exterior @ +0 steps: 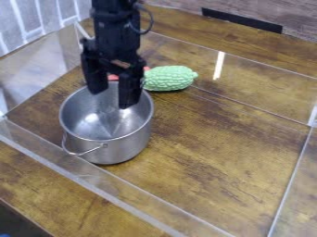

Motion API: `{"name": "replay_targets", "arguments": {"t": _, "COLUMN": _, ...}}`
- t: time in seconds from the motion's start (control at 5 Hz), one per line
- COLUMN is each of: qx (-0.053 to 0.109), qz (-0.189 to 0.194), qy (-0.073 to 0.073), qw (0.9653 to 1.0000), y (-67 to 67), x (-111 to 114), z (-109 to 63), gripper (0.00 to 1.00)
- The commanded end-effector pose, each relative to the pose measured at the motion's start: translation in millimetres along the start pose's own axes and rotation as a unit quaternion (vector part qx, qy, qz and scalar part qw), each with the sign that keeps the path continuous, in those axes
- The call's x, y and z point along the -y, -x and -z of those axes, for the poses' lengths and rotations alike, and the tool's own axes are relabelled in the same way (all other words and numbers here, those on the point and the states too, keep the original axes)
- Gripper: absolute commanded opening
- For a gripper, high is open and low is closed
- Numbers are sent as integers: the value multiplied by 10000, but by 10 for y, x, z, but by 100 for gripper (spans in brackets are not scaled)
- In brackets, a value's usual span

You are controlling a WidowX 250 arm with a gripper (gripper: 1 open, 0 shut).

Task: Move the pink spoon to the right

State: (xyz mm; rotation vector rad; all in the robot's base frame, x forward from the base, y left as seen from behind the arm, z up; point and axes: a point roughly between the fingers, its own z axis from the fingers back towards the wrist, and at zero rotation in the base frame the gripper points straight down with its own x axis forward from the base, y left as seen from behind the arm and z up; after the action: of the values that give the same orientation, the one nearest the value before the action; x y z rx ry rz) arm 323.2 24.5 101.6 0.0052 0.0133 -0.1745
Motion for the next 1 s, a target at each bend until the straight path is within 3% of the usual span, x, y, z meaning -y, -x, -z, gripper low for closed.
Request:
{"name": "replay_targets", "arguments": {"t": 0.0, "qx": 569, "qz": 396, "qy": -138, "qw": 9975, "y": -179, "x": -102, "z": -247, "gripper": 100}}
{"name": "replay_targets", "arguments": {"t": 0.4, "qx": 763, "qz": 435, "qy": -204, "qw": 9959, "y": -323, "x": -302, "z": -219, "gripper": 100}}
{"name": "replay_targets", "arguments": {"t": 0.8, "qx": 918, "qz": 766, "qy": -182, "qw": 9927, "y": -363, "x": -545, "z": -7, "gripper": 100}}
